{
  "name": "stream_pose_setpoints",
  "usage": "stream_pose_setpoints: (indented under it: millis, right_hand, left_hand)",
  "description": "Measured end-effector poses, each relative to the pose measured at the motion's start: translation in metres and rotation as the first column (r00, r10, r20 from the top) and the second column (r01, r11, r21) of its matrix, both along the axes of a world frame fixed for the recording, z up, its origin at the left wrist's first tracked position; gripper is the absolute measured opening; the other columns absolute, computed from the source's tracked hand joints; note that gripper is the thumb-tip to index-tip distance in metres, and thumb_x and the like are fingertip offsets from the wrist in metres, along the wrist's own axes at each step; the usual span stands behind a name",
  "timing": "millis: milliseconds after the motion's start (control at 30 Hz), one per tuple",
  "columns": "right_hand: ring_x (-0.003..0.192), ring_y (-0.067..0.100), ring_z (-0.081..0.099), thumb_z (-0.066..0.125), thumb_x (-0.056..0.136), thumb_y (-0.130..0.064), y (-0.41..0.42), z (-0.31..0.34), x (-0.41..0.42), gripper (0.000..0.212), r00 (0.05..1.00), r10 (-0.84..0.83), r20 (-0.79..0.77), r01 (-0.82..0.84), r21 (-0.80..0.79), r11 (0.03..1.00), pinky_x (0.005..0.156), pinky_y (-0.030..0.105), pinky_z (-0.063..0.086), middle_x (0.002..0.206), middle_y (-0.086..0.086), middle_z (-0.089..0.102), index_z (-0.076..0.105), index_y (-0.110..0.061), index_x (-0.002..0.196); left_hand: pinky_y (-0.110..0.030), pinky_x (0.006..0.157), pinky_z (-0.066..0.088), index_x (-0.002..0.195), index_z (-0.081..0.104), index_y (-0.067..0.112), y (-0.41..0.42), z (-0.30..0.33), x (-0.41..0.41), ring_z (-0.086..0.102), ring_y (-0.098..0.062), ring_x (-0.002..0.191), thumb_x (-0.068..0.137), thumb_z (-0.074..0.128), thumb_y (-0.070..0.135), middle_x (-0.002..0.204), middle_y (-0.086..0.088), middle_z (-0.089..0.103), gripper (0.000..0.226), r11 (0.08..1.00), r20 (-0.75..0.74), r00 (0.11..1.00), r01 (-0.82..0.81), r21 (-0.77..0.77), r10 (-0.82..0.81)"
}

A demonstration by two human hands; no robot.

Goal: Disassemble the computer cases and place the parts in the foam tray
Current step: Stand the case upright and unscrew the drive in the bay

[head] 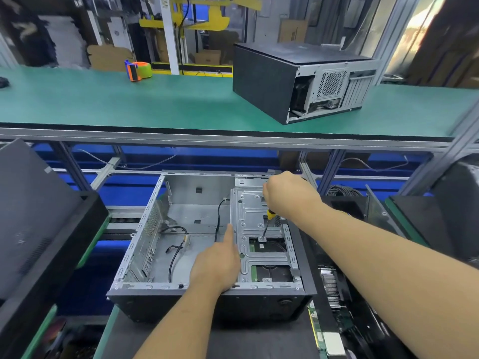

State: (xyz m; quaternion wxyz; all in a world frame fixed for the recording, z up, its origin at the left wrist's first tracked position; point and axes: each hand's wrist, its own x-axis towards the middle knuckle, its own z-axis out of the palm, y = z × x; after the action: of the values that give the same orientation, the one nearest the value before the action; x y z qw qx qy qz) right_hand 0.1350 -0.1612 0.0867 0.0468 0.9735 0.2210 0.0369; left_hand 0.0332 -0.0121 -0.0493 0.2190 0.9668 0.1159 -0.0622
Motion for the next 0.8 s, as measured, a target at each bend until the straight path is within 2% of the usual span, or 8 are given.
stream_pose_setpoints:
  millis: [100,267,433,500,567,633,733,800]
  right_hand:
    - [0.057,0.022,0.039,0.044,0.089,0.000,0.002,0.001,0.001,0.032,1.000,0.011,-0.017,-0.011,-0.009,1.000,0.056,0.032,0.038,0.063,0.006,0.034,0.032,-0.016,0.063]
    - [0.053,0.018,0.036,0.045,0.089,-0.001,0.005,0.000,0.000,0.031,1.000,0.012,-0.006,-0.012,0.000,1.000,0.053,0.031,0.036,0.063,0.005,0.038,0.036,-0.015,0.063]
    - [0.053,0.017,0.035,0.047,0.086,0.004,0.002,0.004,-0.003,0.033,0.999,-0.043,-0.010,0.043,0.009,0.999,0.056,0.033,0.038,0.062,0.006,0.034,0.032,-0.014,0.062]
    - [0.051,0.017,0.033,0.048,0.084,0.005,0.012,0.004,-0.011,0.034,0.999,0.029,0.025,-0.029,-0.018,0.999,0.054,0.033,0.037,0.060,0.005,0.034,0.030,-0.013,0.062]
    - [0.048,0.020,0.031,0.047,0.096,-0.007,0.018,0.002,-0.021,0.039,0.966,0.256,0.031,-0.253,-0.076,0.964,0.051,0.031,0.032,0.057,0.003,0.033,0.028,-0.014,0.062]
    - [0.049,0.028,0.037,0.035,0.107,-0.030,0.006,-0.001,-0.024,0.045,0.908,0.418,0.017,-0.415,-0.096,0.905,0.051,0.032,0.031,0.055,0.001,0.036,0.034,-0.015,0.065]
    - [0.063,0.030,0.051,0.027,0.106,-0.046,-0.019,0.004,-0.017,0.046,0.944,0.328,0.029,-0.328,-0.005,0.945,0.059,0.034,0.041,0.062,-0.001,0.047,0.043,-0.019,0.072]
    - [0.066,0.027,0.050,0.027,0.106,-0.048,-0.031,0.006,-0.011,0.044,0.973,0.229,0.010,-0.229,0.041,0.972,0.060,0.035,0.039,0.065,-0.004,0.046,0.044,-0.022,0.076]
  left_hand:
    - [-0.038,0.072,0.044,0.162,0.001,0.034,0.000,0.000,0.000,0.063,-0.029,0.087,0.107,0.023,0.039,0.107,-0.007,0.071,0.060,1.000,-0.006,1.000,0.007,0.011,-0.007]
    - [-0.038,0.069,0.044,0.162,-0.001,0.034,0.000,-0.001,0.001,0.060,-0.027,0.081,0.107,0.022,0.039,0.101,-0.006,0.071,0.060,1.000,0.000,1.000,0.010,0.021,-0.010]
    - [-0.041,0.077,0.049,0.162,0.000,0.034,0.001,-0.002,0.003,0.065,-0.031,0.094,0.106,0.026,0.036,0.111,-0.008,0.071,0.062,1.000,-0.012,1.000,0.023,0.020,-0.022]
    - [-0.042,0.080,0.050,0.162,0.000,0.034,0.002,-0.001,0.003,0.065,-0.031,0.095,0.106,0.025,0.037,0.111,-0.008,0.070,0.061,1.000,-0.010,1.000,0.018,0.009,-0.018]
    - [-0.043,0.083,0.052,0.162,0.001,0.035,0.002,0.001,0.001,0.065,-0.031,0.097,0.107,0.024,0.039,0.113,-0.007,0.070,0.060,1.000,-0.017,1.000,0.023,-0.012,-0.023]
    - [-0.043,0.086,0.051,0.162,0.002,0.035,0.002,0.002,0.001,0.064,-0.031,0.103,0.107,0.023,0.041,0.119,-0.008,0.069,0.060,0.999,-0.023,0.999,0.026,-0.027,-0.026]
    - [-0.040,0.080,0.046,0.162,0.002,0.035,0.002,0.004,0.004,0.063,-0.031,0.104,0.107,0.023,0.041,0.122,-0.009,0.068,0.060,1.000,-0.023,0.999,0.023,-0.007,-0.024]
    - [-0.039,0.076,0.042,0.163,0.003,0.034,0.001,0.003,0.003,0.061,-0.029,0.097,0.106,0.025,0.039,0.120,-0.009,0.069,0.060,1.000,-0.007,1.000,0.025,0.004,-0.025]
